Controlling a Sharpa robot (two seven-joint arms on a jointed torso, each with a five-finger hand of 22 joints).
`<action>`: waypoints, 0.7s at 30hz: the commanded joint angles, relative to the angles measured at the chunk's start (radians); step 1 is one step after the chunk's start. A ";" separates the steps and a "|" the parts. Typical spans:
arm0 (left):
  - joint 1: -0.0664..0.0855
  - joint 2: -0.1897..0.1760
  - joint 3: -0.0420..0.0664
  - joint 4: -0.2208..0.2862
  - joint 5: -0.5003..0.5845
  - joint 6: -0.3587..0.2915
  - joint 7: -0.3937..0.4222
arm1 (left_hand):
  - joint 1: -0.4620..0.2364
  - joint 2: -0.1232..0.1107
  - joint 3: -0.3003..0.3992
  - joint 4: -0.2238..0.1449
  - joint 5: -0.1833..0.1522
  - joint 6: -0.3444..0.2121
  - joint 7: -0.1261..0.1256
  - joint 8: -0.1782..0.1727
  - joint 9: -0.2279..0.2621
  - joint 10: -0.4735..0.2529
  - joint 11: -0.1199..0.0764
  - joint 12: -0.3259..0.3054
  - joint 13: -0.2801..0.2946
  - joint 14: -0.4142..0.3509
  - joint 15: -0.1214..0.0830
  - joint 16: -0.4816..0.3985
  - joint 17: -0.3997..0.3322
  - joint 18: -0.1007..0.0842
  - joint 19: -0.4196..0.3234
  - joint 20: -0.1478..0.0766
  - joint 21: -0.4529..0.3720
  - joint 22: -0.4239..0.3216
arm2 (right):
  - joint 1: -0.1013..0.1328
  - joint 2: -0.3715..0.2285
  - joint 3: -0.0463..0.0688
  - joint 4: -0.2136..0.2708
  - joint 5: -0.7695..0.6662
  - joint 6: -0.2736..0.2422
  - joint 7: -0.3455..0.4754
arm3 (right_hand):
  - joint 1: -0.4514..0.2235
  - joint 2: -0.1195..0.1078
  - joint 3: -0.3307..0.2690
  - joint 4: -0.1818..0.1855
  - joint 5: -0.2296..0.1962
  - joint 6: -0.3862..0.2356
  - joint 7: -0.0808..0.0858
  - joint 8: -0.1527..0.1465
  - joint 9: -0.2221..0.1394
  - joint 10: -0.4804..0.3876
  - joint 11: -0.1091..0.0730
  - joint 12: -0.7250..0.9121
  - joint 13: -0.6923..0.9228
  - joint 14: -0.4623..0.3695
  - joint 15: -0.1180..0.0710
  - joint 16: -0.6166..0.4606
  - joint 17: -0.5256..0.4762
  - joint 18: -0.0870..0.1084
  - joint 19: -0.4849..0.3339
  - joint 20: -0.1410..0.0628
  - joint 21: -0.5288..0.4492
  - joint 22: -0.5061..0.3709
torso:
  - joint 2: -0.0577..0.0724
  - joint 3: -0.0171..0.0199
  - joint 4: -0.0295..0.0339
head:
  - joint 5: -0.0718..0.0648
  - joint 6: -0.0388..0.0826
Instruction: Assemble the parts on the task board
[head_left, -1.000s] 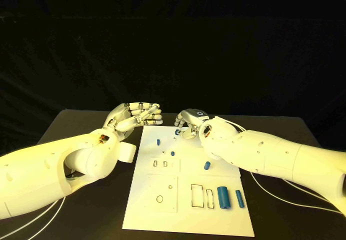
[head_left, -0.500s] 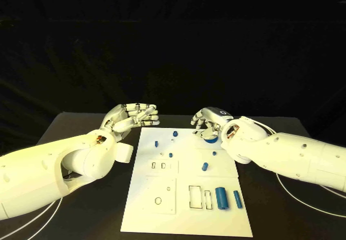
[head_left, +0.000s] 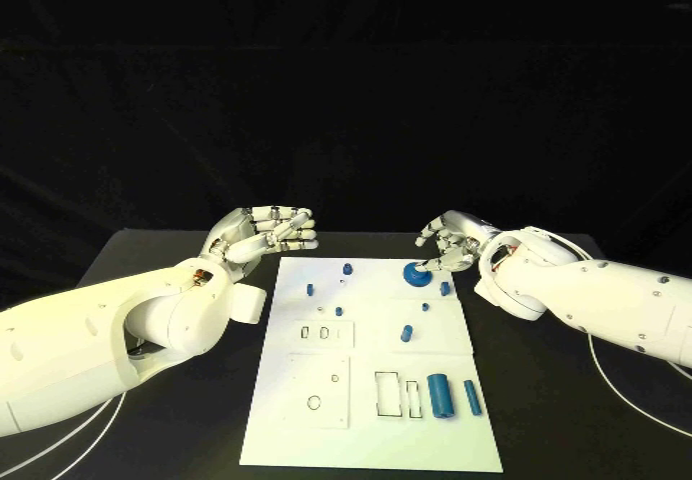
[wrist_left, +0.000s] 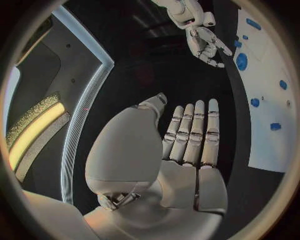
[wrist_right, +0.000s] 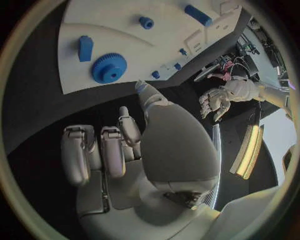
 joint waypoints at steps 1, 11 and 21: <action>0.001 0.004 0.001 0.000 0.005 0.021 0.008 | -0.001 -0.007 0.007 0.000 -0.006 -0.007 0.018 -0.006 0.001 0.000 0.009 -0.006 0.000 -0.007 0.001 -0.002 0.001 0.014 0.005 0.000 0.006 -0.001 | -0.004 0.011 0.000 -0.024 0.049 0.077 -0.013 | 0.009 -0.001 -0.004 0.006 0.006 -0.005 -0.001 0.006 0.001 0.007 0.002 0.010 0.011 0.086 0.007 0.007 0.185 -0.008 0.048 0.007 0.008 0.191 | 0.000 -0.0007 0.0019 | -0.001 0.000; 0.001 0.007 0.001 -0.003 0.005 0.022 0.008 | -0.001 -0.007 0.007 0.000 -0.006 -0.007 0.018 -0.006 0.001 0.000 0.009 -0.006 0.000 -0.007 0.001 -0.002 0.001 0.014 0.005 0.000 0.006 -0.001 | -0.021 0.053 -0.003 -0.102 0.049 0.098 -0.021 | 0.015 0.005 -0.007 0.018 0.009 -0.004 0.000 0.010 0.004 0.020 0.003 0.031 0.033 0.089 0.008 0.014 0.199 -0.011 0.055 0.009 0.016 0.201 | 0.001 -0.0029 0.0027 | 0.000 -0.003; 0.001 0.006 0.001 -0.002 0.005 0.022 0.007 | -0.001 -0.007 0.007 0.000 -0.006 -0.008 0.018 -0.006 0.001 0.000 0.009 -0.007 0.000 -0.008 0.001 -0.002 0.002 0.014 0.005 0.000 0.006 -0.001 | -0.039 0.069 -0.004 -0.130 0.039 0.116 -0.025 | 0.022 0.009 -0.003 0.025 0.014 0.001 -0.001 0.016 0.006 0.024 0.002 0.039 0.042 0.089 0.008 0.016 0.203 -0.012 0.057 0.010 0.019 0.204 | 0.001 -0.0026 0.0009 | 0.003 -0.006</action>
